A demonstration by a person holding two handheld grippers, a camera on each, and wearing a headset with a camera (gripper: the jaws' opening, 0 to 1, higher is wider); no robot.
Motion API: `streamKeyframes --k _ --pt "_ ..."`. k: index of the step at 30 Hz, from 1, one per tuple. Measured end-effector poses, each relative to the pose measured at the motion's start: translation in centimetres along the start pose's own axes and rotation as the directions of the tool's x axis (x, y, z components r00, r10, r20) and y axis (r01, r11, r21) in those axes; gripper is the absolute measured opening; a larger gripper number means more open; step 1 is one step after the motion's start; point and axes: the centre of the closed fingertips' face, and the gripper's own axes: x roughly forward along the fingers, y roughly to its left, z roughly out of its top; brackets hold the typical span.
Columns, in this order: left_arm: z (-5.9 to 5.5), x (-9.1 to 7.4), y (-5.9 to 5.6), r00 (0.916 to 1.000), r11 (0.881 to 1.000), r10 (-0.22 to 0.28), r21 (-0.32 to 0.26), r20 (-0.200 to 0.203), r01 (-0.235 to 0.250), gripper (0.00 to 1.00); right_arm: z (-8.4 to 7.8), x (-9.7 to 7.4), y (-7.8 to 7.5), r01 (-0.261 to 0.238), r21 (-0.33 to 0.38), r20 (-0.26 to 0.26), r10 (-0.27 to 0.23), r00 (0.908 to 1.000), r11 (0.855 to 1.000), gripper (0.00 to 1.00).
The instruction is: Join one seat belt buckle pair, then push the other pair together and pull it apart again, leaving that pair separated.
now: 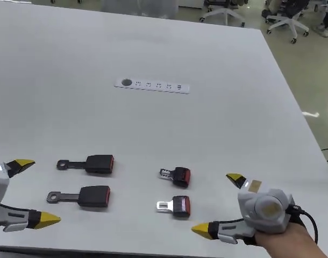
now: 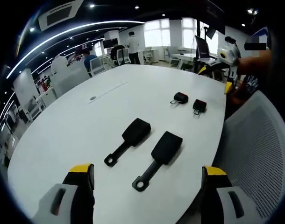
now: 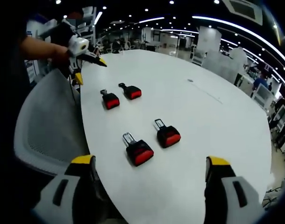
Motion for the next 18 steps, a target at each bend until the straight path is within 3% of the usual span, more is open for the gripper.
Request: streamKeyframes --k 10,15,18 --pt "0.0 0.7 -0.2 1.0000 1.000 -0.001 -0.017 -0.004 0.001 0.95 0.0 0.0 -0.3 0.005 0.013 -0.009 -0.005 0.9999 1.000 0.99" --pt "0.3 0.9 -0.1 0.9998 1.000 -0.017 0.004 -0.013 0.017 0.92 0.2 0.0 -0.5 0.005 0.001 -0.012 -0.005 0.9999 1.000 0.97" --pt "0.4 1.0 0.2 0.9996 1.000 -0.024 0.013 -0.018 0.024 0.89 -0.1 0.0 -0.3 -0.012 -0.002 -0.034 0.012 0.9994 1.000 0.88"
